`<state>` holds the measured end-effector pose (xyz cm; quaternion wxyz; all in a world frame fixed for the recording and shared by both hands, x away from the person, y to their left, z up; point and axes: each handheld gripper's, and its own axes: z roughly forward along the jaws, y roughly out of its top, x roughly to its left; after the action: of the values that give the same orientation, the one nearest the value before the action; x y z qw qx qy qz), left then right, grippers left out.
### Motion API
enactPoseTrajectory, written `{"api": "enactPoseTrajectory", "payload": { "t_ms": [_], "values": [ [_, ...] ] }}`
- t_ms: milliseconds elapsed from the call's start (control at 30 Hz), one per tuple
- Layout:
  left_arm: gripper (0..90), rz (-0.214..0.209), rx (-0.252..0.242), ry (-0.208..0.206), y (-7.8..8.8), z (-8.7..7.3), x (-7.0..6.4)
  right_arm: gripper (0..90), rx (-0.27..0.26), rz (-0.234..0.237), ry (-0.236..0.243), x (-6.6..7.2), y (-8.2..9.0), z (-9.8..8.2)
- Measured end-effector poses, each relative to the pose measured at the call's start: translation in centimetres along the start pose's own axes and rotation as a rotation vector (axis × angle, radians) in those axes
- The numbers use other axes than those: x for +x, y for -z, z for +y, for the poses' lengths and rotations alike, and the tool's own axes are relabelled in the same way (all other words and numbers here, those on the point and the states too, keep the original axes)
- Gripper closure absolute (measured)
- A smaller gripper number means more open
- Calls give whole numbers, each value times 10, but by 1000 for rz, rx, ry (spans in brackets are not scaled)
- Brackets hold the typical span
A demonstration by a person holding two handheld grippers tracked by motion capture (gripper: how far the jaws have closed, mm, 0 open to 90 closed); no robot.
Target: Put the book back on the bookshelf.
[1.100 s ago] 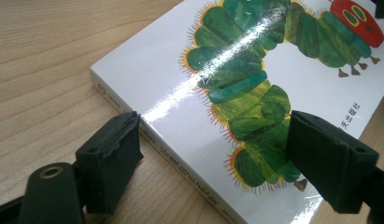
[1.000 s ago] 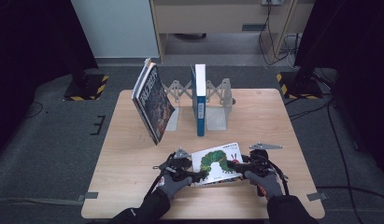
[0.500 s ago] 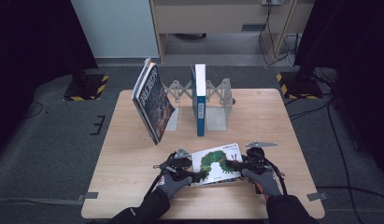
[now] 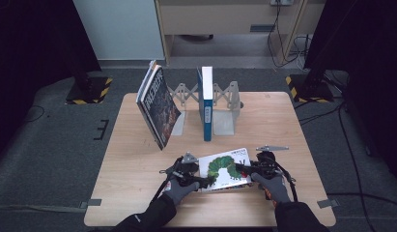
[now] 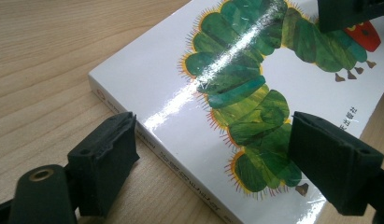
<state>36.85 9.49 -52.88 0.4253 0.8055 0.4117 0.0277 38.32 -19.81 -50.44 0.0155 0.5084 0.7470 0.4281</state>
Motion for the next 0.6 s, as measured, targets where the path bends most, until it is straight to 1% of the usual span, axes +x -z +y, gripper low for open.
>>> {"api": "enactPoseTrajectory", "payload": {
  "t_ms": [67, 100, 133, 300, 467, 600],
  "values": [
    [155, -1, -1, 5, 1, 0, 1, 535, 1, 5, -13, 0, 1, 1],
    [159, -4, -3, 8, 1, 0, 1, 550, -6, 8, -12, -1, 2, 1],
    [161, -6, -3, 11, 1, 1, 1, 564, -8, 16, -24, -1, 4, 2],
    [166, -10, -10, 18, 3, 2, 2, 619, -25, 41, -41, -2, 8, 3],
    [166, -12, -26, 29, 7, 4, 5, 648, -30, 53, -46, -2, 11, 4],
    [166, -10, -30, 37, 8, 5, 6, 677, -49, 70, -45, -1, 14, 5]
  ]
}}
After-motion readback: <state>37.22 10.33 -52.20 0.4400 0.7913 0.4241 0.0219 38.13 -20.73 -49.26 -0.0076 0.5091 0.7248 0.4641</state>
